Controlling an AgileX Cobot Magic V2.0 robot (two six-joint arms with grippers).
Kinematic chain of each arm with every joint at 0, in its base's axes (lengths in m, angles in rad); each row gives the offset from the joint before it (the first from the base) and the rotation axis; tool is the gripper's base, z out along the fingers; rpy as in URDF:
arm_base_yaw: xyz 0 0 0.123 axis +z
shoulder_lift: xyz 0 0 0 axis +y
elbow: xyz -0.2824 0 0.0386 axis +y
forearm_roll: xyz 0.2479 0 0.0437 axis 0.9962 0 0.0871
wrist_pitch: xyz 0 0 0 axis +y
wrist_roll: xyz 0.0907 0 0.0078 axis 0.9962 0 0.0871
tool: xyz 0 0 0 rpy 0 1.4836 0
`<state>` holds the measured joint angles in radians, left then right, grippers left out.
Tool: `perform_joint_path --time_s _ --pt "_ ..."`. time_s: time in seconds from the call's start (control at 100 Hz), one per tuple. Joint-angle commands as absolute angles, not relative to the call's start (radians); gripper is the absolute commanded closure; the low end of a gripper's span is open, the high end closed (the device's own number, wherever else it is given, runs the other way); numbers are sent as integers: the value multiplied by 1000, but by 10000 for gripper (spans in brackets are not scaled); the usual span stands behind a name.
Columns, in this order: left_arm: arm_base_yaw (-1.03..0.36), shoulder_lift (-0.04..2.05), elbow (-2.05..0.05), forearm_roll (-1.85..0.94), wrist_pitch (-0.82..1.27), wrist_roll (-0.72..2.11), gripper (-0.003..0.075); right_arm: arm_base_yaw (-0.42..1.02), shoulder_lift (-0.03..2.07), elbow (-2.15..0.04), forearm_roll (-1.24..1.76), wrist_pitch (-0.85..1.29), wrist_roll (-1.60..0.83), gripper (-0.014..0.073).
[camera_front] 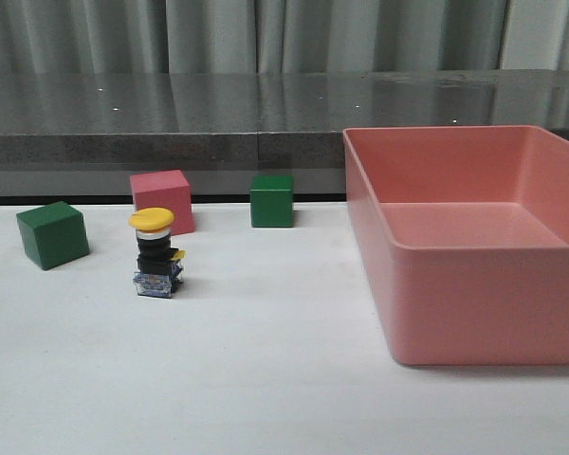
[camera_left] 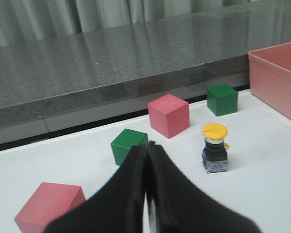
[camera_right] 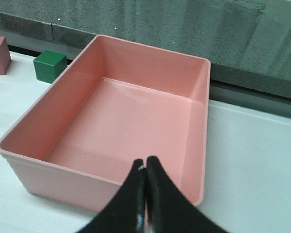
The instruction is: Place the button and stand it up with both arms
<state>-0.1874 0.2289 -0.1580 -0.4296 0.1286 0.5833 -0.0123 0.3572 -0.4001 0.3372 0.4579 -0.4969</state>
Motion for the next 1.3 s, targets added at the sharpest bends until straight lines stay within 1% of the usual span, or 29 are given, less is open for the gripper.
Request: perform_joint_path --time_s 0.0,0.07,0.14,0.25,0.42,0.54,0.6,1.29 --pt "-190 200 -155 -252 20 371 740 -16 365 -424 357 397 -500 655" --pt "-190 159 -125 -97 0 207 740 -16 365 -424 357 397 -500 655" --pt "-190 120 -97 0 0 116 740 -16 365 -424 357 397 -500 655" --pt "-171 73 -56 21 -15 96 740 -16 365 -424 357 397 -500 655" --pt "-103 17 -8 55 -19 78 740 -16 365 -424 357 397 -500 655" --pt "-70 -40 28 151 -51 -38 740 -16 365 -424 357 397 -500 655" --pt "-62 -34 47 182 -95 -64 740 -16 365 -424 357 398 -500 655" --pt "-60 -34 45 184 -83 -68 740 -16 365 -424 357 400 -500 655"
